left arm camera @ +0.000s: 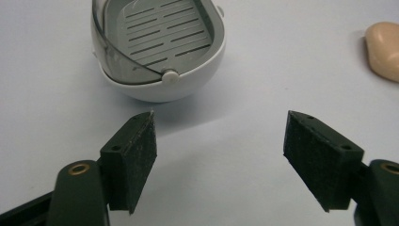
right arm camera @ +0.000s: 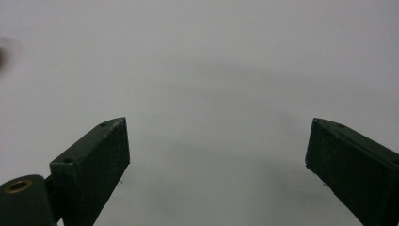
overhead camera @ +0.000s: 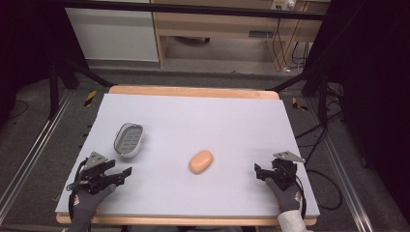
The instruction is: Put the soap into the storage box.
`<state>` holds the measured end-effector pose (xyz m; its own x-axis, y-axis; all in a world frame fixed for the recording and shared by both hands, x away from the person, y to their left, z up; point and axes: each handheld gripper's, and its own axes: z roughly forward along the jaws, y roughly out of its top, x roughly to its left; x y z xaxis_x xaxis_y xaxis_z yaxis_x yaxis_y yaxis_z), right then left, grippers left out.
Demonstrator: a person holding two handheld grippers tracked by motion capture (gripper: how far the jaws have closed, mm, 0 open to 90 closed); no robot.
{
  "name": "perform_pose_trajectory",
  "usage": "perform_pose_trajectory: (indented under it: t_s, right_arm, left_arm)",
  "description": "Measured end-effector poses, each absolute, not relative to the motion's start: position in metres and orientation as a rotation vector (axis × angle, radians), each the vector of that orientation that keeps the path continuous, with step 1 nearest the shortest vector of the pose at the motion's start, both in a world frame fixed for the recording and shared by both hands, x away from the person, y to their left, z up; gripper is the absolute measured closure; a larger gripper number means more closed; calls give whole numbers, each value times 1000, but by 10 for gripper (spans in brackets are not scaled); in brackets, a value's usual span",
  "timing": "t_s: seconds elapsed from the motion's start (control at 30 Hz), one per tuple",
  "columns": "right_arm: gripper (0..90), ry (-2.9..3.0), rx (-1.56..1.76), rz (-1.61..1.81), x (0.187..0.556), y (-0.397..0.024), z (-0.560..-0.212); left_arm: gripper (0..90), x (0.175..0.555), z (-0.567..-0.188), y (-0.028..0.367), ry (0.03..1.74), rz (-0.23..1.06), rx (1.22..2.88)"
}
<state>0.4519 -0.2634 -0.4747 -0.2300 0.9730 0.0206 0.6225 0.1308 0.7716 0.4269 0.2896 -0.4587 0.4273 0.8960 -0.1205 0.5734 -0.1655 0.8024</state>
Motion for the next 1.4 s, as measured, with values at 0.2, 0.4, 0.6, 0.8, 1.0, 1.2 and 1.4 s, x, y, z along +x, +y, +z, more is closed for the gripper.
perform_pose_trajectory:
  t_s: [0.2,0.4,0.6,0.8,1.0,1.2,1.4]
  right_arm:
    - [68,1892,1528,935,448,-261,-471]
    - [67,1892,1541,923,449,-262,-473]
    - [66,1887,1539,921,449,-260,-471]
    - [64,1889,1540,914,449,-260,-471]
    - [63,1892,1535,905,450,-259,-470]
    - [64,1890,1536,910,449,-257,-469]
    - [63,1894,1537,914,449,-257,-469]
  left_arm:
    - [270,425,-452,286,1232,484,1848]
    - [297,423,-449,278,1217,463,1866]
    - [307,424,-446,272,1199,465,1880]
    - [306,424,-440,264,1172,461,1885]
    - [302,426,-435,258,1151,452,1892]
    - [303,430,-430,249,1131,452,1905]
    - [303,434,-424,240,1111,449,1916]
